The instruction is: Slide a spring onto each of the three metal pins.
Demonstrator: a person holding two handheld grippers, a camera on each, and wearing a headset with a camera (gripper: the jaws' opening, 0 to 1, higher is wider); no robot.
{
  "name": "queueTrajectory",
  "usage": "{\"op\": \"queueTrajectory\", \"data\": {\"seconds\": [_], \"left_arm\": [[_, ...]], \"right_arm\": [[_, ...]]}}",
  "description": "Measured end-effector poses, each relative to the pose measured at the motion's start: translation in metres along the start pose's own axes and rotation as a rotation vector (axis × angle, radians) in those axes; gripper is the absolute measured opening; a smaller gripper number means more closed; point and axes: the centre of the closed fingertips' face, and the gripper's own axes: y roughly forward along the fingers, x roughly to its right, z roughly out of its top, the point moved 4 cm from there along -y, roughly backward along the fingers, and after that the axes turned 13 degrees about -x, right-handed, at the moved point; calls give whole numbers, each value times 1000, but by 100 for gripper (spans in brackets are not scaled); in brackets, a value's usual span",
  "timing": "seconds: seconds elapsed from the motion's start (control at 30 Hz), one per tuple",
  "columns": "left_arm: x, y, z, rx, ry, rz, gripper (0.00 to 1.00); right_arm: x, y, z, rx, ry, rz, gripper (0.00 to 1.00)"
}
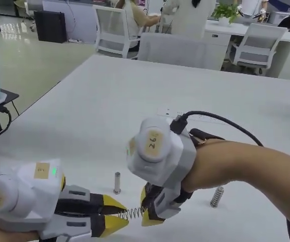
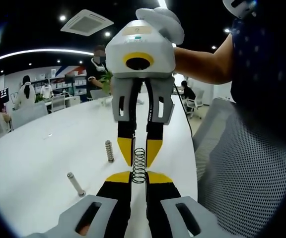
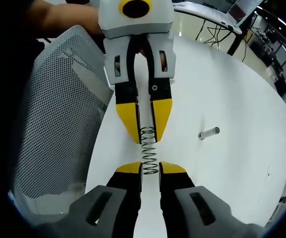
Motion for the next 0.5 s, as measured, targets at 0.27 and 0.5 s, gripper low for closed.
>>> {"op": "queueTrajectory", "data": {"seconds": [0.27,0.5], "left_arm": [[3,0,5,12,0,2,2],[3,2,3,0,-5,9,2]], "right_arm": [[0,1,-1,0,0,-2,9],[2,-3,2,20,2,-13,9]]}}
